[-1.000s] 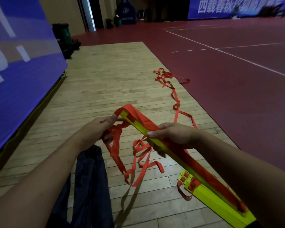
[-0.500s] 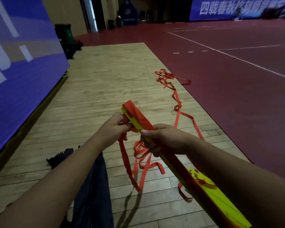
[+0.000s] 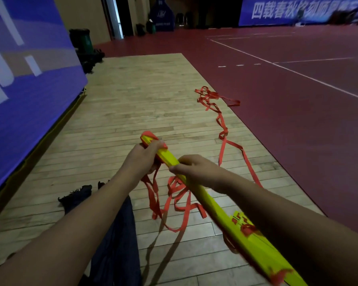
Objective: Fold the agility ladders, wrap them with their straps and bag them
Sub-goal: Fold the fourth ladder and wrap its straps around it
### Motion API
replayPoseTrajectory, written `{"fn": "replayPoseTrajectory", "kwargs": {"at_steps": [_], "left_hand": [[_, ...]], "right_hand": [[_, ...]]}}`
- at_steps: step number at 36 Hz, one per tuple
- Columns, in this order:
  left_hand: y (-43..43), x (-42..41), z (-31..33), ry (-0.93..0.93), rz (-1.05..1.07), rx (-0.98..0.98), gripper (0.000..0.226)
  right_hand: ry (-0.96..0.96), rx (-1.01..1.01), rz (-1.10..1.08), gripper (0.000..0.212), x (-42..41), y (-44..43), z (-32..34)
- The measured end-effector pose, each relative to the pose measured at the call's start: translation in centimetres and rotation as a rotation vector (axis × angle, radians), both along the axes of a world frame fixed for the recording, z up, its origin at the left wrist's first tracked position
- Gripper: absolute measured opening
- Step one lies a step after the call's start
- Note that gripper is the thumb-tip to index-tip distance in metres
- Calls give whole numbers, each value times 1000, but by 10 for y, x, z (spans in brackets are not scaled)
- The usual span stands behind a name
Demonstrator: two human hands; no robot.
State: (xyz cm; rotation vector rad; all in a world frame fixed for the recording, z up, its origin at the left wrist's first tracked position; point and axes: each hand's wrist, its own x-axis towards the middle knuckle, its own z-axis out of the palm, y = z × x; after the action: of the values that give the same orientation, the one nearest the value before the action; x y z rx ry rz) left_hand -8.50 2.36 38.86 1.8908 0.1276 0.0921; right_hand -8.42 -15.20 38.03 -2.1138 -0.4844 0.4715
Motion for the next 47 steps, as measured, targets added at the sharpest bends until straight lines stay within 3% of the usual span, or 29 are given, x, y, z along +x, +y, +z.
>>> {"fn": "replayPoseTrajectory", "kwargs": {"at_steps": [3,5,7,11,15,19,26,28,31,34,39,44,47], "left_hand": [[0,-3,3,-76,-94,-77,44],[0,-5,2,-98,-197,-78,43],[1,-7,4,-105,-235,-31,44],[12,-3,8,-95,-234,141,48],[18,-2,6,-59,-206,218,54],[19,0,1,26,-195,141,72],[11,-1,-2,220,-274,-121,47],[9,-3,-5,262,-262,-238,53],[2,-4,-10,273,-172,-324,59],[-7,-4,-14,241,-22,-322,46],[-6,1,-6,107,72,-377,31],[1,-3,3,-2,-64,-396,30],[5,-5,6,-18,-127,-448,28]], "right_hand": [[180,119,55,35,3,-14,0],[272,180,126,21,1,-17,-2],[301,220,162,14,-2,-17,-2],[356,317,129,31,-8,-12,-6],[333,347,102,25,-8,-11,-5],[223,273,51,22,-8,-8,0],[-20,-36,-61,22,-5,5,-8],[-168,-192,-86,19,-8,10,-12],[-420,-455,-133,19,-15,20,-20],[-541,-529,-125,25,-18,24,-27],[-336,-208,-47,27,-14,17,-10],[-112,109,-106,26,-3,-3,-5],[159,219,-23,34,1,-15,-8]]}}
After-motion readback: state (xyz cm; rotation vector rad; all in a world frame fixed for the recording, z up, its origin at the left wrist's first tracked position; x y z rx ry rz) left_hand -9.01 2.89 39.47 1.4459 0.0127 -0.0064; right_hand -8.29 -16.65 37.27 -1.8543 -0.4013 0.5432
